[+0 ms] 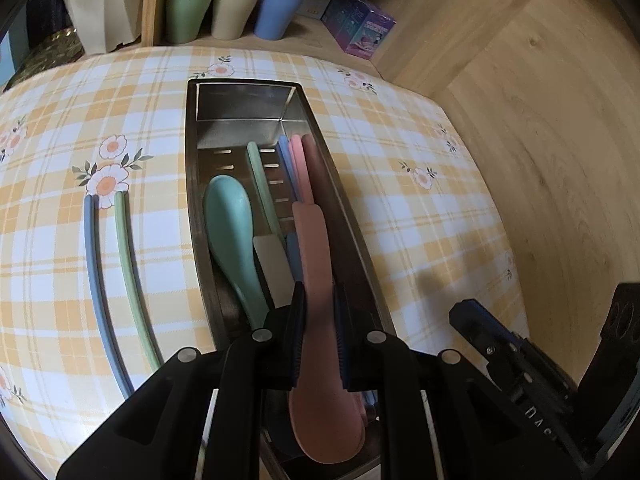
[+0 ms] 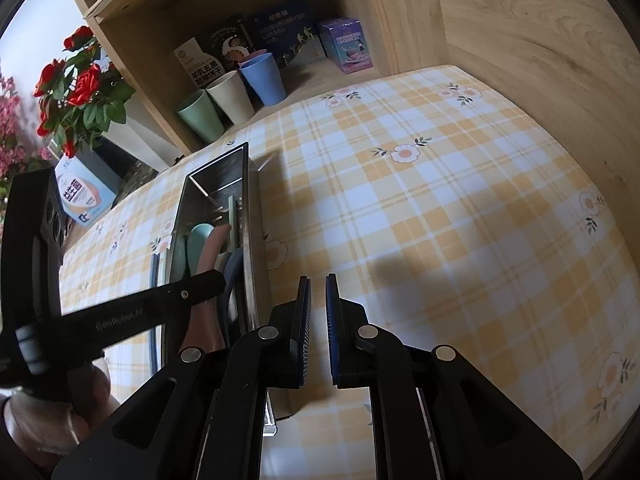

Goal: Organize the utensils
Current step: 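Lower the pink chopstick into the steel tray and open the right tool, then lower the pink spoon into the steel tray and open the left tool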

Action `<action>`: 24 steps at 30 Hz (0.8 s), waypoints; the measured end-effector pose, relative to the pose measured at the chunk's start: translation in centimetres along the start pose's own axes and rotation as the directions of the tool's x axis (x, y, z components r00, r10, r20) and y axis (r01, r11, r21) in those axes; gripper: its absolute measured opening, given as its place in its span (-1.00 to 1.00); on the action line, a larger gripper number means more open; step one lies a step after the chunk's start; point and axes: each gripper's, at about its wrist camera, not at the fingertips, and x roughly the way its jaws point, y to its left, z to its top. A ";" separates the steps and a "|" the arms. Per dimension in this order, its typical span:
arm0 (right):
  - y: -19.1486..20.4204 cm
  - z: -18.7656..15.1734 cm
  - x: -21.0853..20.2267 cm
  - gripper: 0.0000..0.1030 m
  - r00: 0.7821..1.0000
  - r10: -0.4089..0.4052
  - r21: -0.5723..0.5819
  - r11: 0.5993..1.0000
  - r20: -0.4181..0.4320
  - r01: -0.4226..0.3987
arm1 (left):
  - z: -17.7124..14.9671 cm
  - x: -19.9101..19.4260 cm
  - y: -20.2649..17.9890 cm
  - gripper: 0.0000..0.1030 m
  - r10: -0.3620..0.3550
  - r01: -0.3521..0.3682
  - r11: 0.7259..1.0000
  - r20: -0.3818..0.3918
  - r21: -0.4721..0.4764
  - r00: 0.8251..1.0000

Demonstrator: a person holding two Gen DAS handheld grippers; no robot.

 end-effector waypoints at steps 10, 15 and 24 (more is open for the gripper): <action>0.8 -0.1 -0.2 -0.84 1.000 0.001 0.005 1.000 -0.001 -0.001 | -0.1 -1.0 -0.2 -0.71 0.013 -0.013 0.999 -0.006 0.051 1.000; 1.3 -0.3 -1.1 -0.84 1.000 0.006 0.013 1.000 0.010 -0.006 | 0.0 -3.2 0.0 -0.70 -0.018 0.015 0.996 0.026 0.085 0.999; 1.5 -0.7 -1.8 -0.84 1.000 0.024 0.036 0.999 0.016 -0.024 | 0.5 -8.7 6.4 -0.33 0.028 -0.034 0.999 0.146 0.037 0.989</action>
